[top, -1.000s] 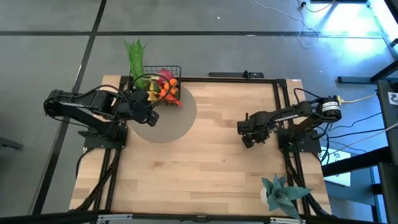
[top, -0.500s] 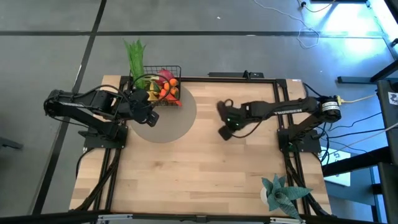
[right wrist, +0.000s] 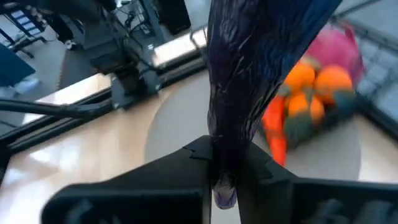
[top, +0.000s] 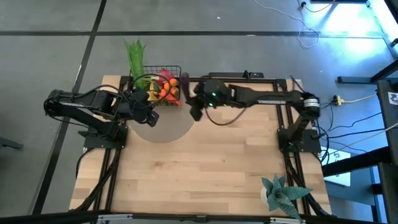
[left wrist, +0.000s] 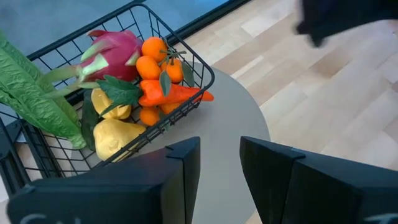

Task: Build produce basket
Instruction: Put the purple eggplant into the wire basket

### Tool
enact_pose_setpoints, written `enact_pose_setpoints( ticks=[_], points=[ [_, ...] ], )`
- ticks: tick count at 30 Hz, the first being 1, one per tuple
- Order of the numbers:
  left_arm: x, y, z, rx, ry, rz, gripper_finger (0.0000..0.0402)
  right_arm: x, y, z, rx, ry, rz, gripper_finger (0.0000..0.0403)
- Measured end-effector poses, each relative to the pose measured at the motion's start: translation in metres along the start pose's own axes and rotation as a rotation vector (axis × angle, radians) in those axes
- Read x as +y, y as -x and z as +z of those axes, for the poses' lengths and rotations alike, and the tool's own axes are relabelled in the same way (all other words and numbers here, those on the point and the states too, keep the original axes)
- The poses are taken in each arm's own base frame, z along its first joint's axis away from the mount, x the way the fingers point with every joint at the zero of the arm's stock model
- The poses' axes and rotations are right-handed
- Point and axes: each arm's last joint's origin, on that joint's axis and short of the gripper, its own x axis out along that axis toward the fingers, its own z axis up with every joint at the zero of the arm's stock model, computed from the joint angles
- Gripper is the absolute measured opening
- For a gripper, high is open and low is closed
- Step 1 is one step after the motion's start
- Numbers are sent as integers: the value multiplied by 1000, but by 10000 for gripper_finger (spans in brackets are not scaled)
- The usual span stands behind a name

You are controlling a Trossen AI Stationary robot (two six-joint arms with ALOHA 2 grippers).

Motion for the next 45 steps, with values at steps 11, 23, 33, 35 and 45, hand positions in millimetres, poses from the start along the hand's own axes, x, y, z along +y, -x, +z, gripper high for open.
enact_pose_setpoints(
  ticks=[11,23,33,35,45],
  points=[
    [4,4,1,-8,47,-9,101,-32,-81,42,-89,165,46,19],
    [29,25,4,-68,129,-61,101,-49,-157,47,-201,230,226,19],
    [36,31,5,-89,149,-71,101,-59,-204,23,-269,244,241,19],
    [36,31,5,-88,148,-70,101,-61,-209,18,-268,259,229,19],
    [36,31,5,-89,148,-69,101,-65,-214,9,-237,364,165,19]
  ],
)
